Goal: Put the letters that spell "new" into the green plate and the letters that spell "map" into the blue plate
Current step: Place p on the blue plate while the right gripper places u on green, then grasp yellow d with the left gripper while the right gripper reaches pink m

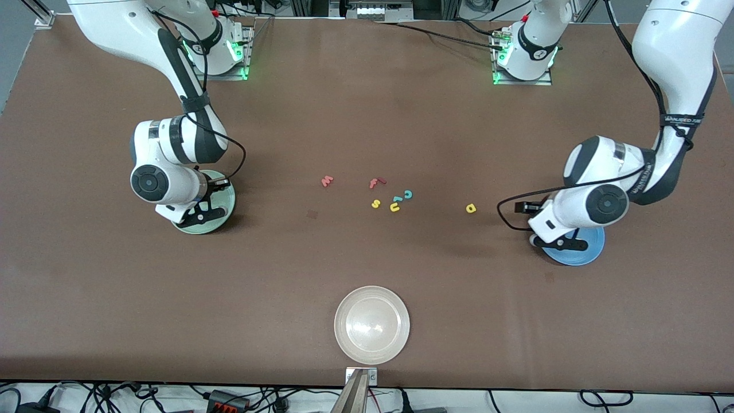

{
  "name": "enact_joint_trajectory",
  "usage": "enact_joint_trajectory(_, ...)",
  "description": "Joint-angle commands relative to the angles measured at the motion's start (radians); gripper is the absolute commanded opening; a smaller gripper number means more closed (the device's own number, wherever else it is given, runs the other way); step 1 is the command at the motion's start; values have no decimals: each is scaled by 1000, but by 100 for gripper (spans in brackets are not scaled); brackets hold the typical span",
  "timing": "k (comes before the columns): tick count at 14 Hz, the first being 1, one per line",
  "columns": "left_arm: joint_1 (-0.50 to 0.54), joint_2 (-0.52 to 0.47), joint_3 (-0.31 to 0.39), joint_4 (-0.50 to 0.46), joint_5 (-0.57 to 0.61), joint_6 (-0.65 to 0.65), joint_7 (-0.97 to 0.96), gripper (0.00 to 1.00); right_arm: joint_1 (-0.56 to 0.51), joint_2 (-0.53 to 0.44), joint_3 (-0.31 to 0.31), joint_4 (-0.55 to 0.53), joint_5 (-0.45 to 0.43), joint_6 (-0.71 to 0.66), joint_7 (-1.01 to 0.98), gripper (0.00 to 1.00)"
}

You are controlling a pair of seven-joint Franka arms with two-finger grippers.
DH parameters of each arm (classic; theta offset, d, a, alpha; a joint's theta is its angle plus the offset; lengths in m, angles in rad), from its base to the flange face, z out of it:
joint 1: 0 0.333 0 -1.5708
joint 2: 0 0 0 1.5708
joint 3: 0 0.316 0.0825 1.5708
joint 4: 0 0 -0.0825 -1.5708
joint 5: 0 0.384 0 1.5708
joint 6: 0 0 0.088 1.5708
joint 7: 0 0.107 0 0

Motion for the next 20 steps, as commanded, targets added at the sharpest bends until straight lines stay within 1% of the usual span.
enact_joint_trajectory(1,3,8,-71,-15,6,-4,-177,100,-9,8,8,-53,9,82,15,3)
enact_joint_trajectory(2,3,25,-79,-33,6,17,-220,100,-12,16,8,-53,11,87,17,7)
enact_joint_trajectory(3,12,26,-83,-71,6,76,-258,100,-9,19,9,-51,11,91,35,50)
enact_joint_trajectory(4,11,22,-83,-117,6,150,-283,100,-2,10,8,-47,9,81,100,100)
enact_joint_trajectory(6,3,20,-92,-183,9,262,-323,100,12,-42,11,-19,9,24,133,100)
enact_joint_trajectory(8,-6,28,-108,-208,9,354,-445,100,6,-76,11,53,11,-68,183,100)
enact_joint_trajectory(9,-23,33,-106,-208,15,362,-474,100,11,-79,11,106,11,-128,220,100)
enact_joint_trajectory(11,-39,46,-102,-210,20,382,-498,100,15,-79,26,172,11,-163,240,100)
enact_joint_trajectory(13,-43,60,-99,-217,24,426,-527,100,64,-78,47,171,12,-160,274,100)
enact_joint_trajectory(15,-51,69,-88,-217,37,448,-528,100,148,-63,47,171,12,-130,418,100)
enact_joint_trajectory(16,-51,72,-79,-216,75,448,-530,100,190,-55,49,168,12,-93,499,100)
enact_joint_trajectory(18,-55,95,-79,-216,144,453,-605,100,256,-23,51,163,14,-23,703,100)
enact_joint_trajectory(19,-60,102,-77,-216,197,476,-642,100,299,-9,51,151,15,19,799,100)
enact_joint_trajectory(20,-60,112,-77,-216,230,488,-669,97,342,-1,49,142,15,51,879,100)
